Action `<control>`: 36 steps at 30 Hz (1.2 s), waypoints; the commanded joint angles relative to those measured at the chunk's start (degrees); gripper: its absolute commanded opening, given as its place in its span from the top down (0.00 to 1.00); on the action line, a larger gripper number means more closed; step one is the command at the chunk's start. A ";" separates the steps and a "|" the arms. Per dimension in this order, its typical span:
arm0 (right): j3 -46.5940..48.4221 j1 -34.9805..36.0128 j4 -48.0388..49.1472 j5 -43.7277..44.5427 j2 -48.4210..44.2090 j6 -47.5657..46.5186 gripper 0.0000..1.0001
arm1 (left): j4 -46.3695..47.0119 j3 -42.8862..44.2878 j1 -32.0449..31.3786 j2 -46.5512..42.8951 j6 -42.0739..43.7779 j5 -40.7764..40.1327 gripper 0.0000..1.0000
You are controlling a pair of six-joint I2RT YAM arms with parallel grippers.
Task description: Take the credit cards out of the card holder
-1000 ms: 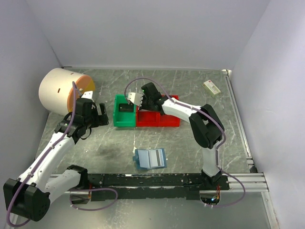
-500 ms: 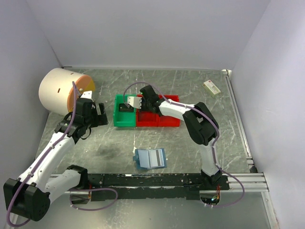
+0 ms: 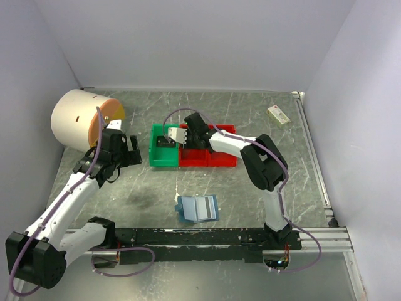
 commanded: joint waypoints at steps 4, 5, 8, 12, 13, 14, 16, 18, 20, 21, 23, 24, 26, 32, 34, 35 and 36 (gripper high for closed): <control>0.77 -0.05 -3.10 0.35 -1.31 2.35 0.57 | -0.94 1.26 -0.15 -0.12 0.38 -0.65 0.00; 0.75 -0.02 -3.02 0.75 -1.23 2.41 0.56 | -1.04 1.28 -0.15 -0.11 0.31 -0.69 0.00; 0.73 0.08 -2.56 1.98 -1.04 2.77 0.56 | -1.05 1.21 -0.12 -0.14 0.19 -0.48 0.00; 0.98 0.26 -2.72 2.57 -1.04 3.21 0.55 | -1.11 1.20 -0.15 -0.17 0.16 -0.41 0.00; 0.93 0.33 -2.66 2.45 -1.15 3.27 0.55 | -1.18 1.26 -0.15 -0.10 0.19 -0.39 0.00; 0.85 0.43 -2.48 2.42 -1.26 3.34 0.55 | -1.14 1.19 -0.15 -0.06 0.15 -0.31 0.00; 0.67 0.62 -2.17 2.36 -1.65 3.48 0.54 | -1.14 1.19 -0.15 0.04 0.20 -0.13 0.00; 0.60 0.69 -1.84 2.15 -2.04 3.83 0.54 | -1.14 1.19 -0.15 -0.02 0.18 -0.08 0.00; 0.57 0.69 -1.55 1.40 -2.48 4.47 0.47 | -1.19 1.19 -0.15 -0.03 0.16 0.03 0.00; 0.57 0.69 -1.33 1.03 -2.78 4.78 0.46 | -1.22 1.15 -0.18 -0.05 0.17 0.10 0.00; 0.07 0.69 -0.22 0.95 -3.36 5.60 0.46 | -1.23 1.03 -0.23 -0.18 0.11 0.34 0.00; -0.34 0.74 0.64 1.30 -3.34 6.03 0.46 | -1.23 1.06 -0.23 -0.23 0.03 0.49 0.00; -1.32 0.72 2.57 2.05 -5.34 6.95 0.45 | -1.44 1.02 -0.38 -0.30 -0.06 0.58 0.00; -6.07 0.74 10.75 4.01 -12.66 19.43 0.45 | -1.33 0.85 -0.67 -1.49 -0.35 -0.10 0.00; -10.15 0.71 15.37 4.72 -17.02 27.27 0.45 | -1.12 0.93 -0.67 -2.00 -0.69 0.53 0.00; -12.01 0.70 16.81 4.70 -19.22 32.13 0.45 | -0.83 0.93 -0.67 -2.53 -1.25 1.51 0.00; -13.92 0.64 17.58 4.39 -21.66 37.62 0.44 | -0.33 0.86 -0.67 -3.01 -1.94 3.69 0.00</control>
